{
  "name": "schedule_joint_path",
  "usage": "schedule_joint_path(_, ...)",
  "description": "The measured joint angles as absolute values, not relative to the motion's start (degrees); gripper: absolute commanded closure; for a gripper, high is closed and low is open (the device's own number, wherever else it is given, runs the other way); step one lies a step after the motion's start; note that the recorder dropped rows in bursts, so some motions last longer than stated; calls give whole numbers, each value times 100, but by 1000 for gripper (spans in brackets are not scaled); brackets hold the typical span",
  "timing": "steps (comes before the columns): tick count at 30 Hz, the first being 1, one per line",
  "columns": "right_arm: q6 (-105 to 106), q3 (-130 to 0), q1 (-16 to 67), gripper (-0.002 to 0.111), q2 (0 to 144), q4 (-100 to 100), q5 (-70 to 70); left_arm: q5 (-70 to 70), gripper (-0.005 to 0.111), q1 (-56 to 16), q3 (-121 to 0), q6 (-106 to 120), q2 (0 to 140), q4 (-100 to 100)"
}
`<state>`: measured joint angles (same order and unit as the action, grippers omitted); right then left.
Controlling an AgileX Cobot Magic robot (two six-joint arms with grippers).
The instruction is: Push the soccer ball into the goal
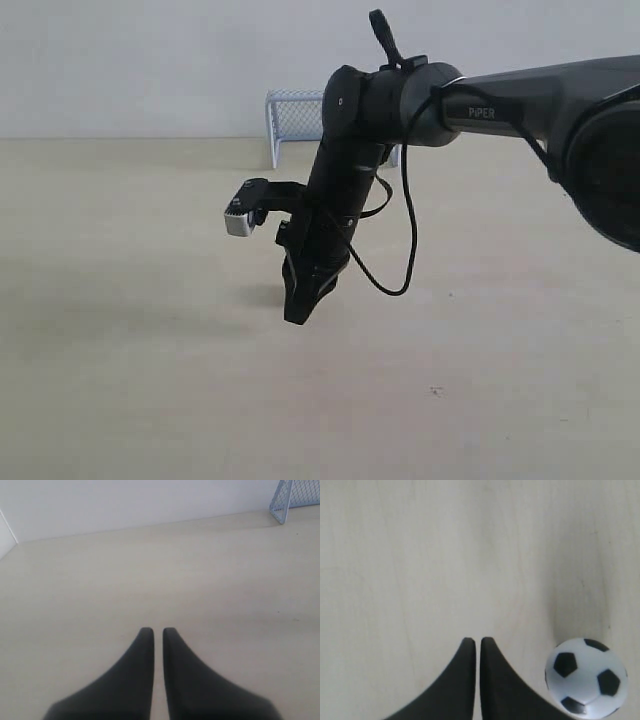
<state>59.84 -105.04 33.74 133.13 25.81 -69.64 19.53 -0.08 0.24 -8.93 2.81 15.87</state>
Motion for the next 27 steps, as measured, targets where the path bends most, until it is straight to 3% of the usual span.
schedule_joint_path(10,6004,-10504,3374,108,13317,2438,-6920,1953,100,-8,24,-893,281,1587)
schedule_joint_path(16,4593,-10504,3374,108,13327,983,-5225,1953,100,-8,24,-893,281,1587)
schedule_joint_path(27,5470,-10504,3387,108,13216,1689,-6688,1953,100,-8,24,-893,281,1587)
